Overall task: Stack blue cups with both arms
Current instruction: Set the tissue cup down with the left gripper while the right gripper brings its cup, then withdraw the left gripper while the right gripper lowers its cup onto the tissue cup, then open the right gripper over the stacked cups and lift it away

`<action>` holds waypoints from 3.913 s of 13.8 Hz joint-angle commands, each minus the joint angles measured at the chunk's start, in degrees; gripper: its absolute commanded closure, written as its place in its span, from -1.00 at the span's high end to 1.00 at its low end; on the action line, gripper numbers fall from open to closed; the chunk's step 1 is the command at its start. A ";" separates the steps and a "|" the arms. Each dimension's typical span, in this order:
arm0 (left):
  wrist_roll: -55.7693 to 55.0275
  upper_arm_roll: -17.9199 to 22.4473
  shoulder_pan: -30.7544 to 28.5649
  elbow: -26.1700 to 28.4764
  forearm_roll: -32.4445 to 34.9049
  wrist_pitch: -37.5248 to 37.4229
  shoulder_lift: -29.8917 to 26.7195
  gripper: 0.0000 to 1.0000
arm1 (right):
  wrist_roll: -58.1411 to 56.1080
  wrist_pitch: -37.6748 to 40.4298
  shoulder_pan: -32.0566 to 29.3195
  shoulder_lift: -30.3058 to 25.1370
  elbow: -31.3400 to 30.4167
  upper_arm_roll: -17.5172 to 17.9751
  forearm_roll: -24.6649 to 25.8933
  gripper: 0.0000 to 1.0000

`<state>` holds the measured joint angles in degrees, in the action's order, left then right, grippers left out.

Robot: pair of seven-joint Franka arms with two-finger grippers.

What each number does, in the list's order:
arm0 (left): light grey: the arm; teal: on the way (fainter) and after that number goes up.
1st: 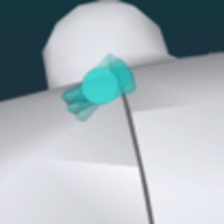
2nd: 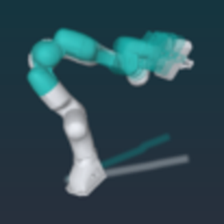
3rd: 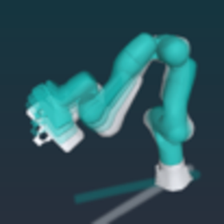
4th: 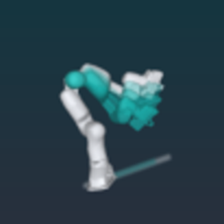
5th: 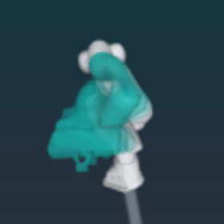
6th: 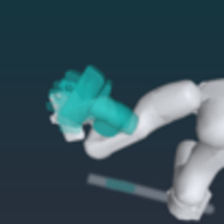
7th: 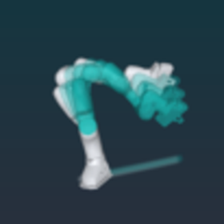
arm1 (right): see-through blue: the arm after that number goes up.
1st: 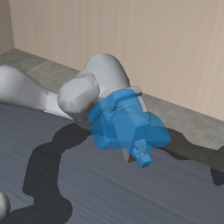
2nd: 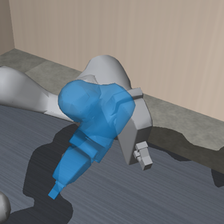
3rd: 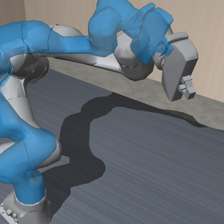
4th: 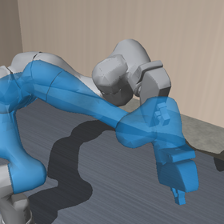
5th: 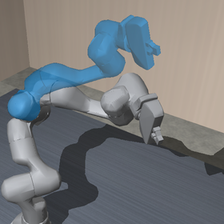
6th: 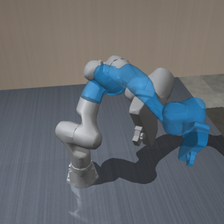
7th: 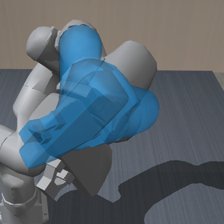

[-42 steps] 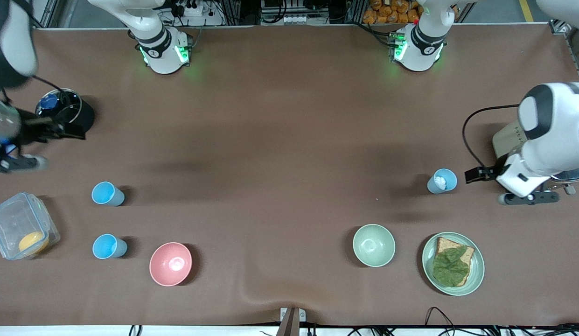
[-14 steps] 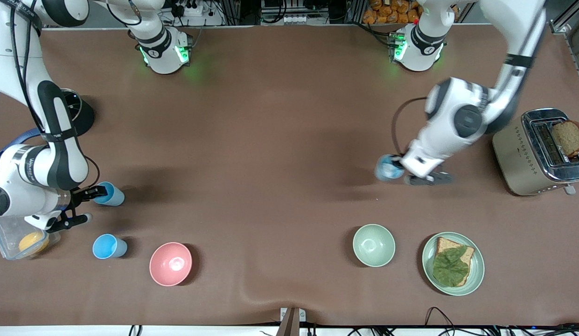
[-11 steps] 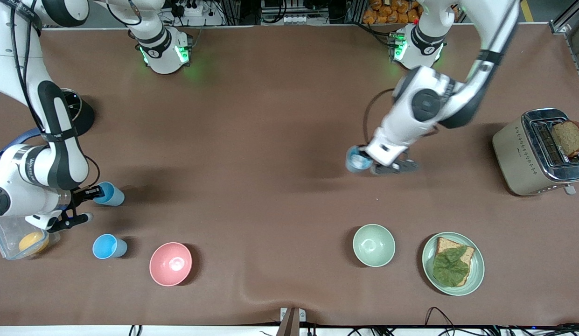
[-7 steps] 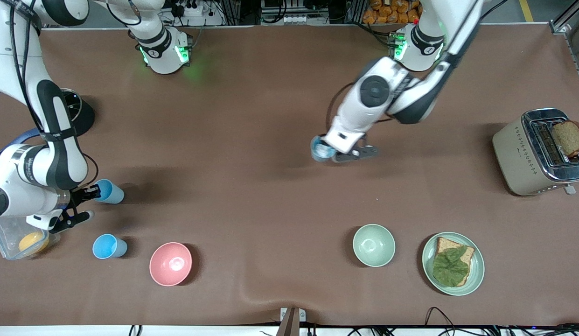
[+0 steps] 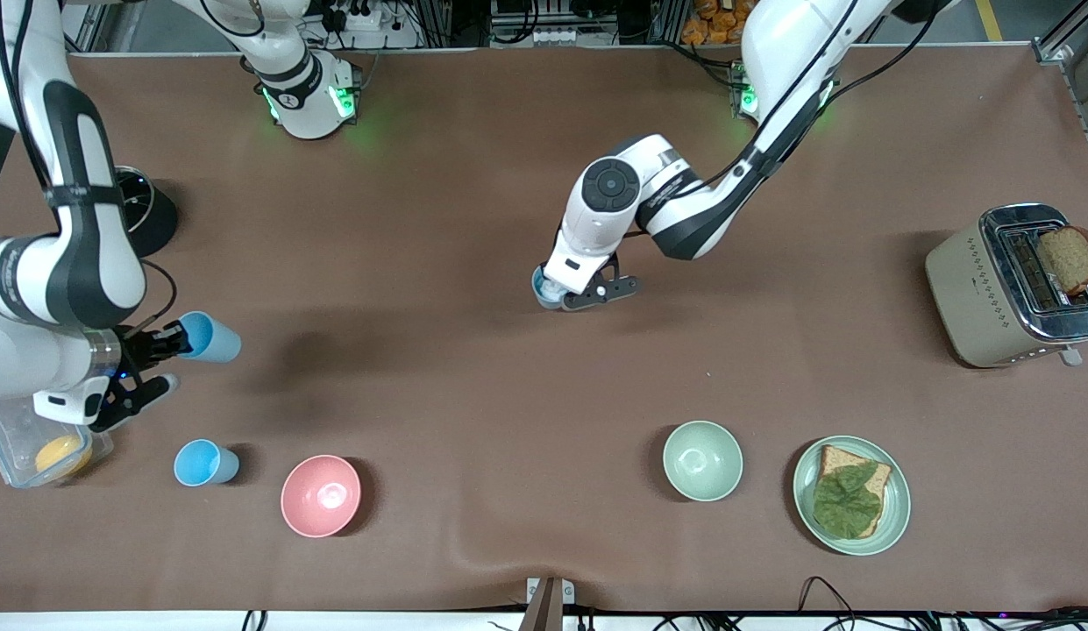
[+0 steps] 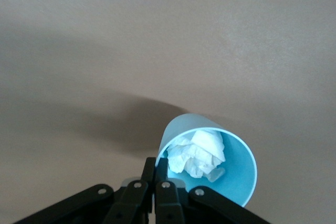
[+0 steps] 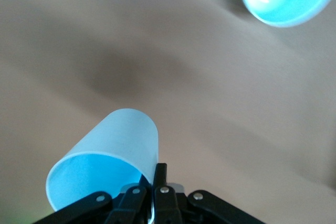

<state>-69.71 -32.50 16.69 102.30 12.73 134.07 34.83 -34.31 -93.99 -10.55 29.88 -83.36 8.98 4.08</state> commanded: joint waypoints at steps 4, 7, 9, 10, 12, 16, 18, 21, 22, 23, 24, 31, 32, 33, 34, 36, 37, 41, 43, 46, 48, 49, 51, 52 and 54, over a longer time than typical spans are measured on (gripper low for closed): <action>-3.33 0.78 1.68 -1.32 2.03 1.99 2.00 0.74 | 7.03 9.87 0.36 -0.52 5.84 10.60 -0.65 -1.00; -4.21 0.78 0.46 -1.06 2.21 1.38 -0.45 1.00 | 15.30 11.28 0.44 -2.36 5.76 16.93 -0.57 -1.00; -4.30 0.69 -1.12 -0.97 2.21 -1.07 -3.96 1.00 | 19.69 11.37 2.19 -2.90 5.23 19.49 -0.48 -1.00; -4.21 0.77 -1.74 -0.97 2.21 -2.31 -6.07 1.00 | 21.72 10.85 4.46 -2.99 5.32 19.93 -0.04 -1.00; -2.81 0.69 -4.63 -0.97 2.38 -5.03 -10.03 1.00 | 26.64 8.40 7.55 -2.37 5.32 19.85 0.05 -1.00; 11.75 0.42 -12.80 -1.32 2.21 -10.65 -17.24 1.00 | 36.12 -0.73 15.89 2.19 5.23 19.59 0.49 -1.00; 21.14 0.34 -16.93 -1.41 1.60 -13.47 -19.79 1.00 | 42.81 -2.51 20.63 3.42 5.23 19.58 0.66 -1.00; 29.87 0.16 -22.82 -1.49 1.24 -15.41 -22.69 1.00 | 48.87 -6.10 24.87 5.88 5.14 19.50 1.28 -1.00; 31.46 0.16 -24.49 -1.58 1.15 -15.94 -24.01 1.00 | 50.81 -7.86 25.66 6.94 5.14 19.50 1.28 -1.00; 33.30 0.16 -25.90 -2.36 -0.07 -17.68 -24.80 1.00 | 52.05 -8.66 27.23 7.55 5.14 19.50 1.37 -1.00; 34.89 0.25 -27.31 -4.37 -1.99 -20.40 -24.99 1.00 | 52.76 -9.19 28.64 7.73 5.14 18.89 1.80 -1.00; 43.24 0.60 -32.85 -11.33 -6.23 -32.11 -27.89 1.00 | 54.51 -13.49 35.68 9.93 5.05 14.05 2.60 -1.00; 44.47 0.69 -33.82 -11.77 -6.40 -32.37 -27.89 1.00 | 54.70 -14.20 36.12 10.11 5.05 13.96 2.77 -1.00; 46.40 0.77 -34.17 -12.04 -6.41 -32.38 -27.98 1.00 | 54.79 -14.38 36.39 10.37 5.05 13.79 3.21 -1.00; 48.07 1.82 -33.74 -12.04 -6.32 -32.38 -28.24 1.00 | 54.79 -14.55 36.74 10.55 5.05 13.35 3.30 -1.00; 49.22 5.94 -31.12 -12.04 -6.41 -32.64 -29.38 1.00 | 55.57 -14.64 37.18 10.72 5.05 13.08 3.30 -1.00; 50.97 8.48 -29.80 -12.04 -6.41 -33.42 -30.51 1.00 | 56.01 -14.56 37.18 10.81 4.88 13.08 3.39 -1.00; 55.91 17.27 -25.94 -12.04 -11.50 -38.51 -34.38 1.00 | 60.75 -14.64 37.18 10.81 4.00 13.08 3.22 0.59; 55.91 23.25 -21.19 -12.04 -11.86 -41.94 -35.70 1.00 | 63.65 -14.56 37.01 10.38 4.00 13.17 3.13 1.00; 59.58 25.12 -20.55 -12.04 -11.86 -43.27 -36.67 1.00 | 62.70 -11.33 32.72 7.23 4.00 13.43 2.60 1.00; 61.27 26.00 -20.47 -12.22 -11.94 -44.50 -36.85 1.00 | 59.12 -8.25 28.59 4.06 3.91 13.43 2.51 1.00; 61.71 26.96 -20.03 -13.35 -12.03 -45.72 -36.51 1.00 | 54.74 -6.23 26.05 2.83 4.00 13.61 2.42 1.00; 64.25 28.11 -19.68 -15.99 -11.94 -47.23 -34.32 1.00 | 47.70 -3.23 21.12 0.28 3.74 13.78 2.34 1.00; 64.35 28.20 -19.24 -17.13 -11.86 -48.01 -33.96 1.00 | 45.93 -1.83 18.49 -1.04 3.30 13.78 2.25 1.00; 64.61 29.59 -17.13 -17.66 -11.77 -48.81 -34.39 1.00 | 43.20 -2.16 12.69 -6.30 -0.56 13.26 1.99 1.00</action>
<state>-6.26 -4.85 -2.96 87.56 2.07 87.64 -0.42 11.40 -95.65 7.29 29.46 -78.24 21.51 6.04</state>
